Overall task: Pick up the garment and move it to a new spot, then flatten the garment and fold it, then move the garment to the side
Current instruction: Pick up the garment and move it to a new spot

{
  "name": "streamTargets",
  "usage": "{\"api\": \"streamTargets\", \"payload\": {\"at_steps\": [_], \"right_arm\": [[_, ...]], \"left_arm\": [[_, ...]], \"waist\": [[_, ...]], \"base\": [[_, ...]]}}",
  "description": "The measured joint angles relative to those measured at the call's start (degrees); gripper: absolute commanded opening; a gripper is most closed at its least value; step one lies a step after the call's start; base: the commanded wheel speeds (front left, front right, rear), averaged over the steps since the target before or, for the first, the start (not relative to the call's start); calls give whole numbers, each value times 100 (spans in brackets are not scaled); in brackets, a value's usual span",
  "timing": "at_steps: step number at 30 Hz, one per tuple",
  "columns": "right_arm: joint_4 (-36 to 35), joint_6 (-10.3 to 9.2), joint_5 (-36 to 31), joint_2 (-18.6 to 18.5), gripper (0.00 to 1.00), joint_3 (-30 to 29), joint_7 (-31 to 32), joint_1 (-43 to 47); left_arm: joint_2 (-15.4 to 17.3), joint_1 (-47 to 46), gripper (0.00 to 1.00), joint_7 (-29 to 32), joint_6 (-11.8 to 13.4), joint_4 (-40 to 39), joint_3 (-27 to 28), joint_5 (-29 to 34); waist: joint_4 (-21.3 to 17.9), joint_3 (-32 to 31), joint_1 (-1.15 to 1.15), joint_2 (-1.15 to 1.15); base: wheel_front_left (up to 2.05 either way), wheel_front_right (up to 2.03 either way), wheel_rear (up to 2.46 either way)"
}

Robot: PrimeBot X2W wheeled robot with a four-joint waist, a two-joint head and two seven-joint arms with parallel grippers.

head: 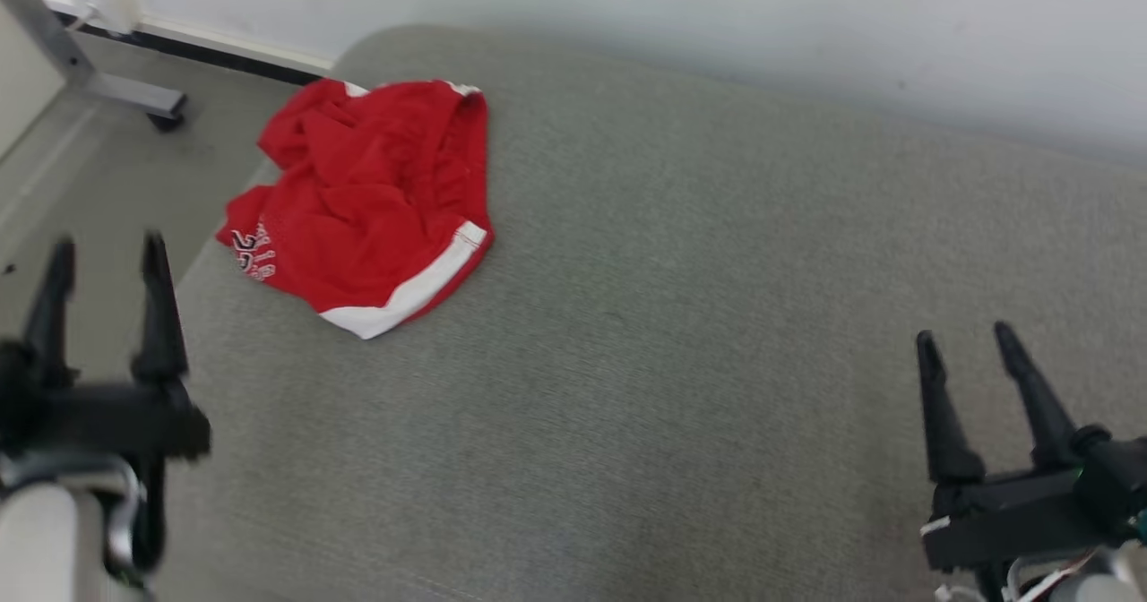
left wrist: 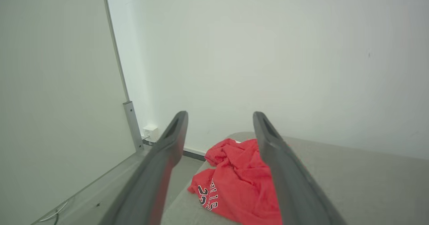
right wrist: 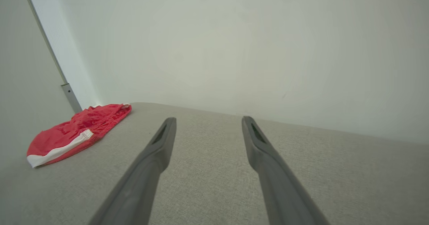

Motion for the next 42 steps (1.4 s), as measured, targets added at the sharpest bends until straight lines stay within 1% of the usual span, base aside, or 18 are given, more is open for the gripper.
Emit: {"api": "streamTargets", "payload": {"at_steps": [4,8,9,12,16,21,28,32,34,37,42], "right_arm": [[-268,0,-68,-194,100,-214,89,-245],[-499,0,-92,-379,100,-604,114,-403],[-594,0,-92,-391,100,-797,107,-424],[-759,0,-100,-355,100,-1005,65,-421],[-869,0,-107,-282,100,-1066,33,-415],[-926,0,-125,-216,100,-1078,-18,-434],[-901,0,-137,-210,100,-1087,-25,-541],[-884,0,-136,-252,100,-1077,-26,-589],[-889,0,-138,-248,100,-1058,-27,-607],[-873,0,-138,-252,100,-1051,-45,-614],[-886,0,-141,-243,100,-1034,-19,-623]], "left_arm": [[178,-1079,100,0,-11,288,76,-100],[402,-2092,100,33,-58,604,93,-151],[500,-2548,100,71,-79,789,110,-214],[635,-3087,100,205,-103,1151,188,-382],[918,-3629,100,358,-146,1722,257,-467],[1213,-3927,100,592,-152,2531,285,-494],[1346,-4027,100,956,-203,3719,245,-667],[1390,-4095,100,1163,-246,4302,172,-748],[1394,-4145,100,1371,-250,4590,118,-781],[1355,-4196,100,1519,-259,4877,90,-962],[1368,-4369,100,2016,-282,5256,-68,-1095]], "waist": [[-279,350,1,0],[-596,748,1,0],[-774,943,1,1],[-1052,1215,0,1],[-1425,1551,1,1],[-1862,1896,0,1],[-2299,2237,0,1],[-2418,2365,0,1],[-2446,2404,0,1],[-2463,2427,0,1],[-2481,2398,-2,-1]], "base": [[0,0,0],[0,0,0],[0,0,0],[0,0,0],[0,0,0],[0,0,0],[0,0,0],[0,0,0],[0,0,0],[0,0,0],[0,0,0]]}}
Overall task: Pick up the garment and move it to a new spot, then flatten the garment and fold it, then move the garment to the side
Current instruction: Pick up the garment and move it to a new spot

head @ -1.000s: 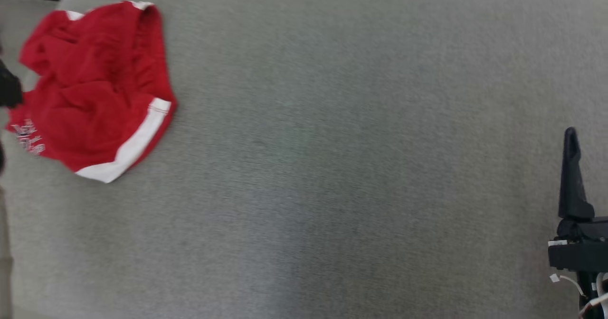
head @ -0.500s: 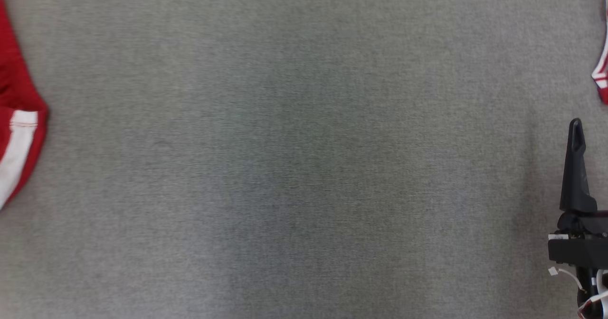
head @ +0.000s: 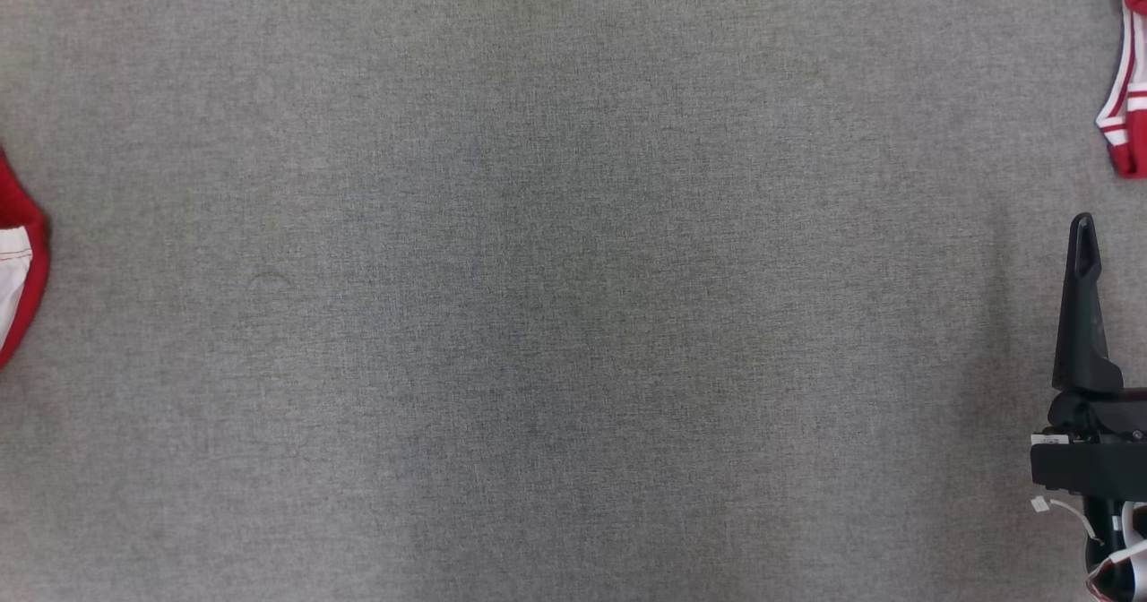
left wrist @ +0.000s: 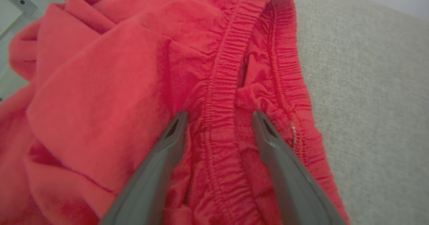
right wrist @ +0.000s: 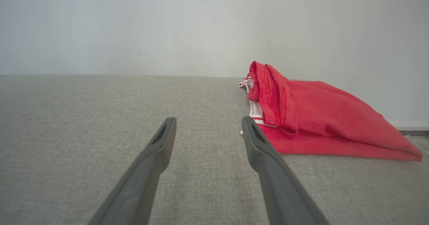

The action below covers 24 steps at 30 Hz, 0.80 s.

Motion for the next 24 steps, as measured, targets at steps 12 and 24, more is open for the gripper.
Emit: {"api": "streamTargets", "payload": {"at_steps": [12,24], "right_arm": [[232,0,35,69,100,123,-107,-57],[894,0,172,330,100,339,-396,-82]], "left_arm": [[53,130,0,-720,-13,-171,-645,-44],[219,-452,0,-1508,-13,-1072,-1177,346]], "waist": [[6,-241,1,1],[65,-851,1,0]], "base": [[0,0,0],[0,0,0]]}}
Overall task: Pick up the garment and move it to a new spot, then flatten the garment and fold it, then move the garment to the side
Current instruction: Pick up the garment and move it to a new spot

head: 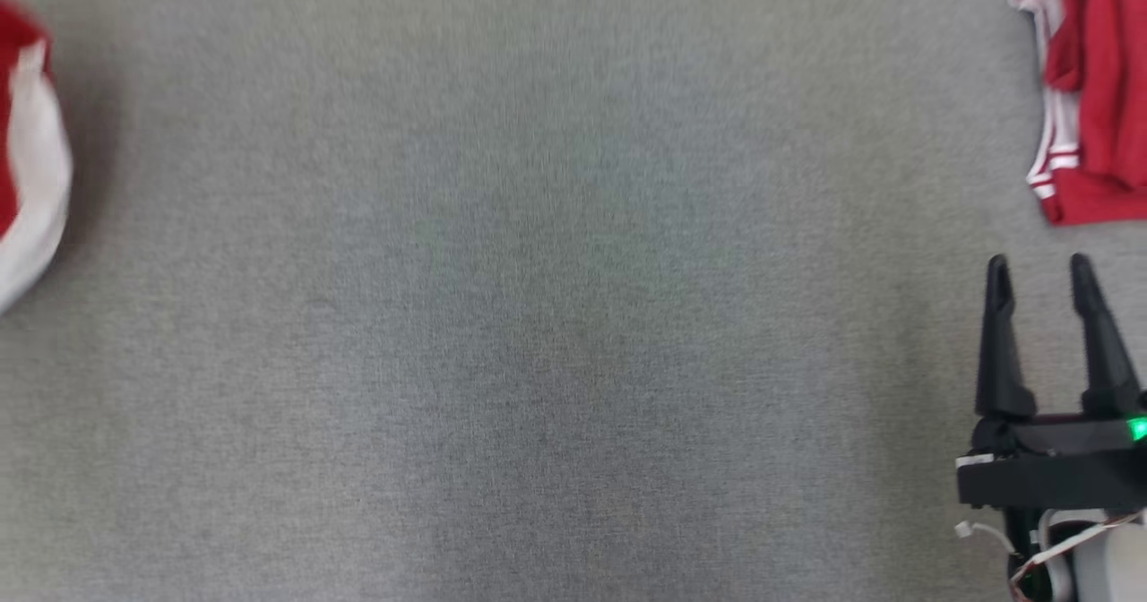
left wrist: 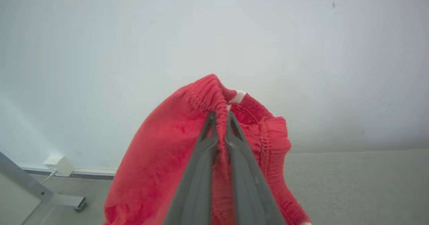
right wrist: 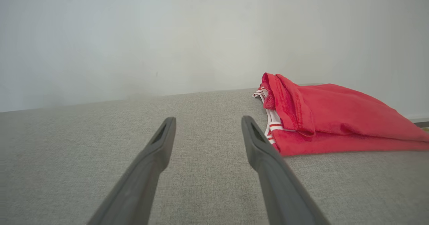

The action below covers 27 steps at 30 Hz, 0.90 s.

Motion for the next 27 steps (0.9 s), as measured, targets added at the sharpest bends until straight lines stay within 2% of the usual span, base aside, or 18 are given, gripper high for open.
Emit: {"api": "streamTargets", "payload": {"at_steps": [5,13,19,20,21,27], "right_arm": [[268,0,86,137,100,46,-109,31],[556,0,186,321,100,24,-185,77],[593,0,279,426,100,-16,-194,80],[593,0,279,444,100,-23,-196,80],[594,0,286,465,100,-44,-203,80],[634,0,326,503,100,-116,-207,91]], "left_arm": [[-44,-303,0,58,0,-870,-265,121],[-490,-472,0,834,0,-2593,-910,163],[-1103,-507,0,1313,0,-3287,-1407,68],[-1217,-509,0,1362,0,-3335,-1506,60],[-1477,-532,0,1418,0,-3378,-1652,9],[-2226,-576,0,1396,-1,-3365,-2103,-107]], "waist": [[-64,-356,0,0],[-453,-763,0,0],[-891,-942,0,0],[-968,-966,0,0],[-1117,-1005,0,0],[-1514,-1099,0,0]], "base": [[0,0,0],[0,0,0],[0,0,0],[0,0,0],[0,0,0],[0,0,0]]}}
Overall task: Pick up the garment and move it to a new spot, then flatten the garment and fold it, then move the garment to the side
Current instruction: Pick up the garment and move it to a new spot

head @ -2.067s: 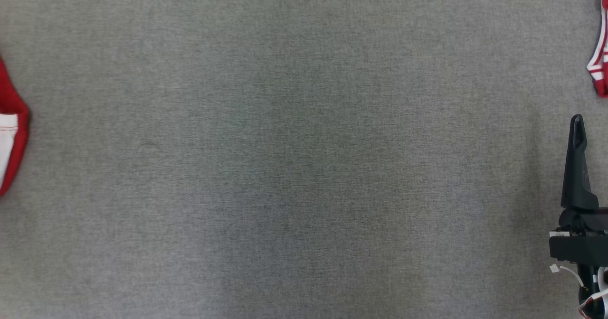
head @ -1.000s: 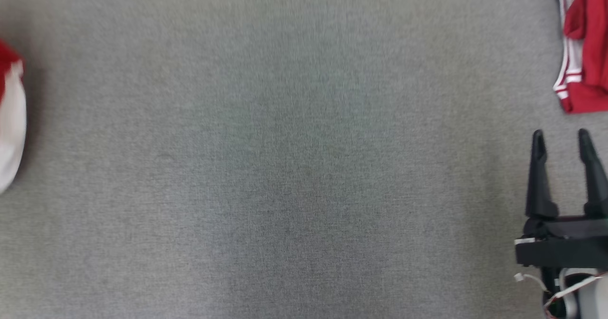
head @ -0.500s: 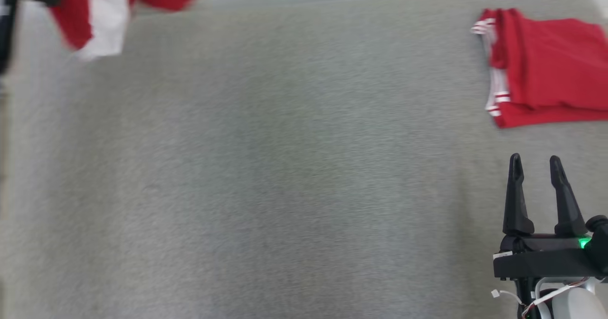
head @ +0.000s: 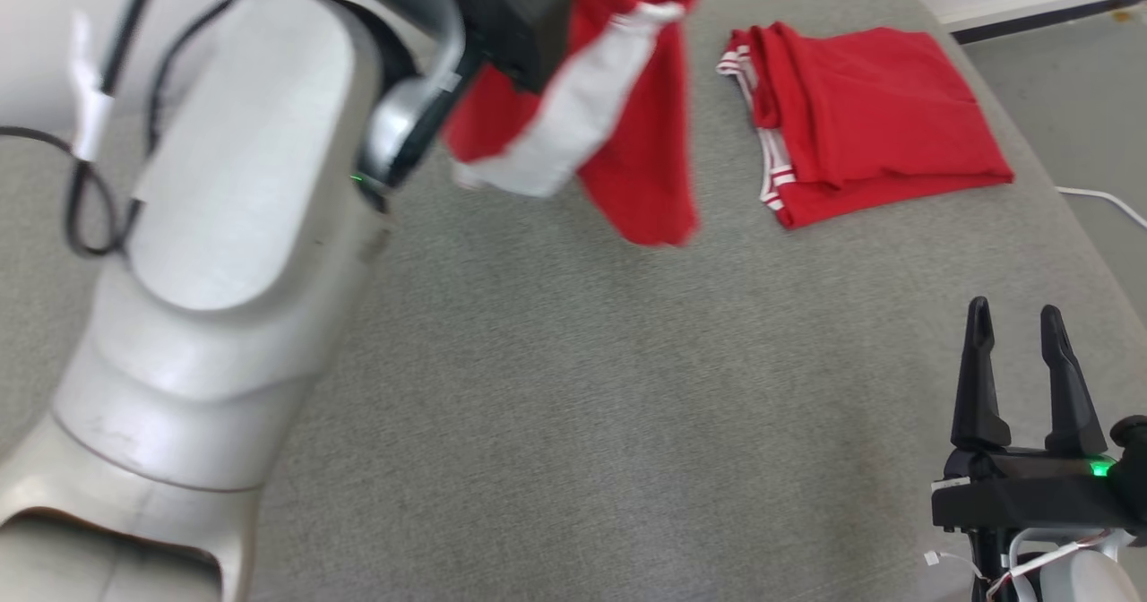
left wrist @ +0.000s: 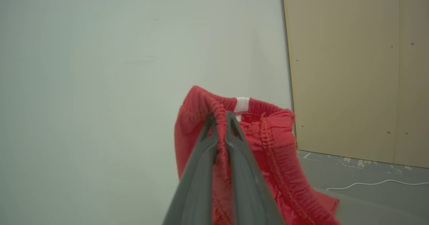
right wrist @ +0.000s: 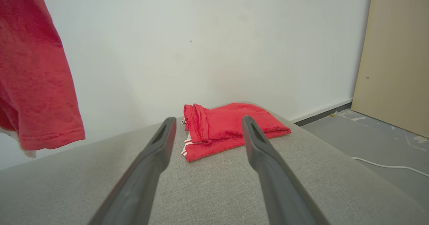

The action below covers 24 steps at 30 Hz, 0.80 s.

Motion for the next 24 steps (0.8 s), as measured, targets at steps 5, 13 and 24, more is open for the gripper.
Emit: {"api": "streamTargets", "payload": {"at_steps": [5,13,24], "right_arm": [[7,0,-9,10,100,-144,0,91],[-73,0,-156,14,100,-270,0,226],[-22,0,-247,-164,100,-171,0,204]], "left_arm": [[-224,263,0,-226,96,14,-140,-242],[-88,1894,0,-666,570,-14,105,-655],[698,4372,0,-1558,1003,588,654,-948]], "waist": [[-122,-127,-1,0],[190,-193,0,0],[839,-192,0,0]], "base": [[0,0,0],[0,0,0],[0,0,0]]}}
